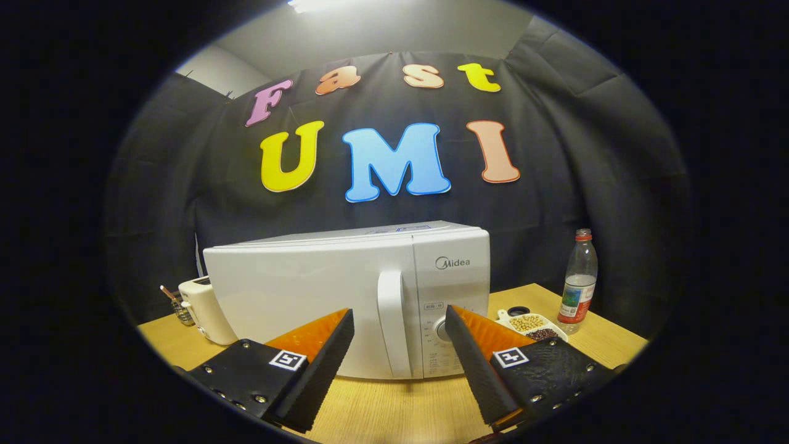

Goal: Open the microwave, put the food inside, and close the microwave door.

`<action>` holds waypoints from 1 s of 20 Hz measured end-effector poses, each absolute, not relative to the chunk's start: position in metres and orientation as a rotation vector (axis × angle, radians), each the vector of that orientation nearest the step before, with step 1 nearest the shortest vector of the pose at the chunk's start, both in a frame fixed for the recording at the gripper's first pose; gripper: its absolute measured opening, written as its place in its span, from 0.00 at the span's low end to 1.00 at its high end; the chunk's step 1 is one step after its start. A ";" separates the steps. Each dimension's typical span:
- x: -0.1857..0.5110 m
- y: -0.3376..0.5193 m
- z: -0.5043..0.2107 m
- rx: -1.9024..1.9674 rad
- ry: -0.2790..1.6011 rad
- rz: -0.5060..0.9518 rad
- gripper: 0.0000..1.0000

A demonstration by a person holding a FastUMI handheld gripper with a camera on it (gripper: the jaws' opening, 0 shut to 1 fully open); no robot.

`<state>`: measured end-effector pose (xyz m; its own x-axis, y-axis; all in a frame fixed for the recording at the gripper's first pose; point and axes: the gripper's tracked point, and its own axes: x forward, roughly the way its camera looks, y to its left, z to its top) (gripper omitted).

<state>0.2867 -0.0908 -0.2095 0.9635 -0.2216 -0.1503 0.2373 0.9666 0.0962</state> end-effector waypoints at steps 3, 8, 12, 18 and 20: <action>0.301 -0.095 -0.224 0.079 0.149 -0.251 0.81; 0.315 -0.096 -0.232 0.037 0.156 -0.279 0.46; 0.309 -0.093 -0.233 0.058 0.174 -0.295 0.36; 0.313 -0.092 -0.233 0.109 0.197 -0.300 0.12; 0.312 -0.090 -0.233 0.117 0.207 -0.307 0.12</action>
